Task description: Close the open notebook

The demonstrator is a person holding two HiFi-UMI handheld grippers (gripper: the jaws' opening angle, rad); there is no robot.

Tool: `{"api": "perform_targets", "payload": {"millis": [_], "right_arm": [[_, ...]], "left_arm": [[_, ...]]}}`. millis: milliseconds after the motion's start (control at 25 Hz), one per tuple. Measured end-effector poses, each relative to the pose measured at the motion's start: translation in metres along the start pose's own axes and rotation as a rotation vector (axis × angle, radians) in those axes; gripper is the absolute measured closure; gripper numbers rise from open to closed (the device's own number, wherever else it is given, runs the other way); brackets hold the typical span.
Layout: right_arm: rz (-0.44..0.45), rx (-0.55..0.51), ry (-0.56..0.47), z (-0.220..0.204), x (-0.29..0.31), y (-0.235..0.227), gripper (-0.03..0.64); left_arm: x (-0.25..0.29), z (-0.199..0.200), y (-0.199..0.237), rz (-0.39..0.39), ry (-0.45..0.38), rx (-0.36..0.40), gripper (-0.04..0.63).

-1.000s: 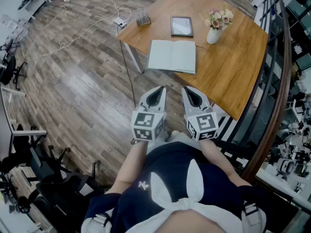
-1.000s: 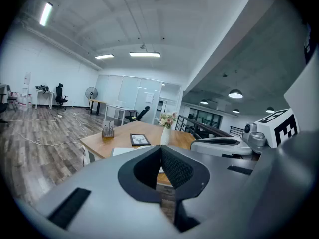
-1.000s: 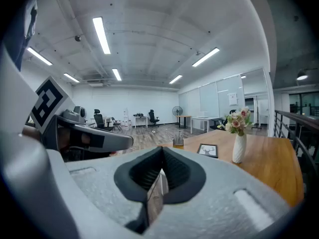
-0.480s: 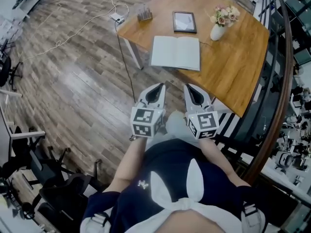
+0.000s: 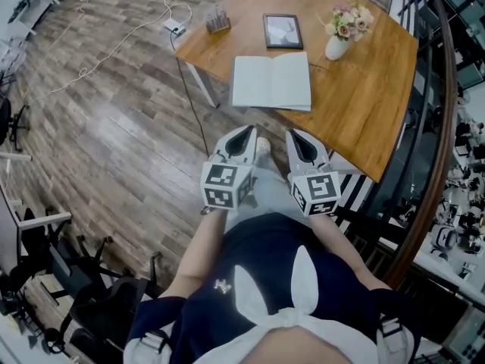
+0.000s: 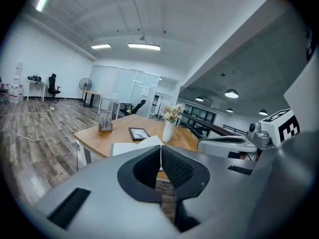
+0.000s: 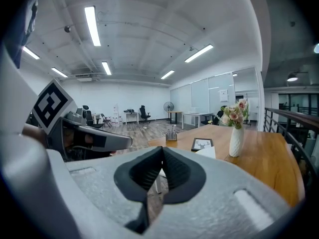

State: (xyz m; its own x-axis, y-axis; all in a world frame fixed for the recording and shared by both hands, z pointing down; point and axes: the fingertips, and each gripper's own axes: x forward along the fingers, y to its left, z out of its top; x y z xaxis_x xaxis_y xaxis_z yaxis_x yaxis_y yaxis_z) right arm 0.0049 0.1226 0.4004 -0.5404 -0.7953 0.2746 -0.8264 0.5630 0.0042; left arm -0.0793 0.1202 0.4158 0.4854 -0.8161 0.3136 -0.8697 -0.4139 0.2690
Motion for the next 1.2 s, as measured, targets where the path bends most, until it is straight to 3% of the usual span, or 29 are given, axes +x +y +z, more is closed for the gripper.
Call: {"api": "perform_targets", "payload": {"millis": [960,1120,1200], "right_arm": [[0.006,0.028,0.037,0.018,0.106,-0.052,0.619],[0.010,0.030,0.043,0.018,0.118,-0.059,0.619],[0.012,0.030,0.046,0.018,0.122,-0.062,0.620]], "left_arm": [[0.081,0.042,0.081,0.041,0.024,-0.020,0.574],[0.093,0.051,0.094,0.046,0.009,-0.042,0.436],[0.098,0.055,0.099,0.054,0.004,-0.035,0.405]]}}
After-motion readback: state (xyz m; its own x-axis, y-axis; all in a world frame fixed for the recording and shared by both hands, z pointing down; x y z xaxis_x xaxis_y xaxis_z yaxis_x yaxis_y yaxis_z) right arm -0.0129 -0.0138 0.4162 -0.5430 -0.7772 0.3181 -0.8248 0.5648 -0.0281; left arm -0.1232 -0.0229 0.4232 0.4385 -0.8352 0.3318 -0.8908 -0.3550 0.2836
